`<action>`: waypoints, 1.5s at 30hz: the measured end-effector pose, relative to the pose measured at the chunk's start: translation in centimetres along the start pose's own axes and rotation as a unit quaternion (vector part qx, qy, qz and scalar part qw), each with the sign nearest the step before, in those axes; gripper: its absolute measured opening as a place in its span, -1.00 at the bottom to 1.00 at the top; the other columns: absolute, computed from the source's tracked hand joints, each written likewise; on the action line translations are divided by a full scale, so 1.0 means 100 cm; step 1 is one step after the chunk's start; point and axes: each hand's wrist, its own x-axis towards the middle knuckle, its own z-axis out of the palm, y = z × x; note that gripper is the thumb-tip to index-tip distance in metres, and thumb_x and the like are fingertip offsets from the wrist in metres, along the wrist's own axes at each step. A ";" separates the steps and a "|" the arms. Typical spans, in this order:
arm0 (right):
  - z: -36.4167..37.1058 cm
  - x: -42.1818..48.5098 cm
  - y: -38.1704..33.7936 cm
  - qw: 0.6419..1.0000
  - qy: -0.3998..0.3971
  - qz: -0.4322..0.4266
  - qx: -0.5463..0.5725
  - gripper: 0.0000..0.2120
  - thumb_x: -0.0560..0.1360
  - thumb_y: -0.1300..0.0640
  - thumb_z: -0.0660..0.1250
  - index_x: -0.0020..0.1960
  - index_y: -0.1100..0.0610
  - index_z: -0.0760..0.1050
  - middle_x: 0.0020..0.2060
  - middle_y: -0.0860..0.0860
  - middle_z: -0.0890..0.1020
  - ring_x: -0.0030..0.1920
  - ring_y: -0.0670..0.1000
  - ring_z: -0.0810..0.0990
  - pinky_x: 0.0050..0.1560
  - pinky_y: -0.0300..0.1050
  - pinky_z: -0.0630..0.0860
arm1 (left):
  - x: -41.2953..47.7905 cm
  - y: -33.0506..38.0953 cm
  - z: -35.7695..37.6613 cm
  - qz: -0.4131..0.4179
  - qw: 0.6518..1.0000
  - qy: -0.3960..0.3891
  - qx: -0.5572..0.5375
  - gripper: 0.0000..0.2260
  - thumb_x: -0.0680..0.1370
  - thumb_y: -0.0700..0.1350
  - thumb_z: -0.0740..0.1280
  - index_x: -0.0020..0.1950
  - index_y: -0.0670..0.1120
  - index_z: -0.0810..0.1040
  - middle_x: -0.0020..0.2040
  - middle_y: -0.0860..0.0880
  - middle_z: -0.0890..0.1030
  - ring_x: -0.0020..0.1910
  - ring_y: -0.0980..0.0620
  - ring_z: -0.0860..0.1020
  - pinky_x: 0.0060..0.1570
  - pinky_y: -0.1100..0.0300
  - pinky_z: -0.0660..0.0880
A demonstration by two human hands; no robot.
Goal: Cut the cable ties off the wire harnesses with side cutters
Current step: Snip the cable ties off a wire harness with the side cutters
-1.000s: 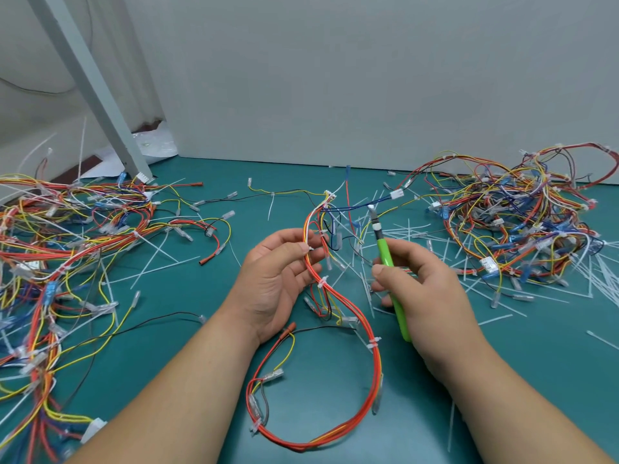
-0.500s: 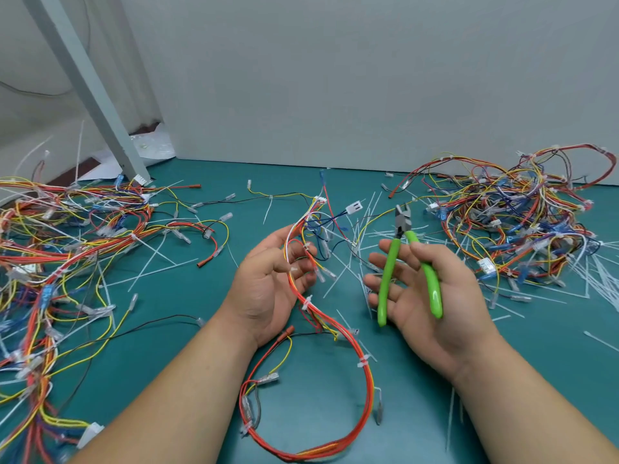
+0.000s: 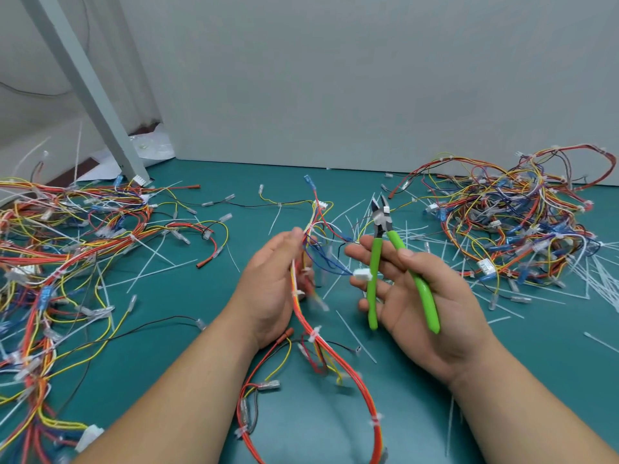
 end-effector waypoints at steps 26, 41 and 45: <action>0.012 -0.006 0.005 0.995 -0.006 0.075 -0.060 -0.43 0.40 -0.03 0.40 0.28 0.33 0.56 -0.11 0.14 0.62 -0.25 0.17 0.66 -0.34 0.03 0.62 | 0.007 -0.005 -0.007 0.013 0.998 0.044 -0.044 -0.81 0.51 -0.35 0.39 0.10 -0.21 0.59 -0.19 -0.08 0.71 -0.30 0.10 0.64 -0.31 0.31 0.54; 0.010 -0.005 0.002 0.993 -0.015 0.106 -0.051 -0.35 0.37 -0.09 0.46 0.28 0.34 0.56 -0.06 0.22 0.64 -0.24 0.20 0.71 -0.32 0.03 0.67 | 0.004 -0.007 -0.005 0.020 1.000 0.002 -0.013 -0.60 0.36 -0.25 0.46 0.20 -0.19 0.63 -0.07 -0.13 0.73 -0.21 0.09 0.68 -0.21 0.32 0.56; 0.011 -0.006 0.002 0.993 -0.013 0.106 -0.049 -0.43 0.40 -0.07 0.43 0.22 0.34 0.58 -0.09 0.20 0.64 -0.25 0.21 0.71 -0.35 0.02 0.67 | 0.004 -0.007 -0.004 0.024 1.000 -0.010 -0.010 -0.59 0.34 -0.25 0.47 0.19 -0.22 0.63 -0.02 -0.16 0.74 -0.13 0.05 0.70 -0.13 0.29 0.58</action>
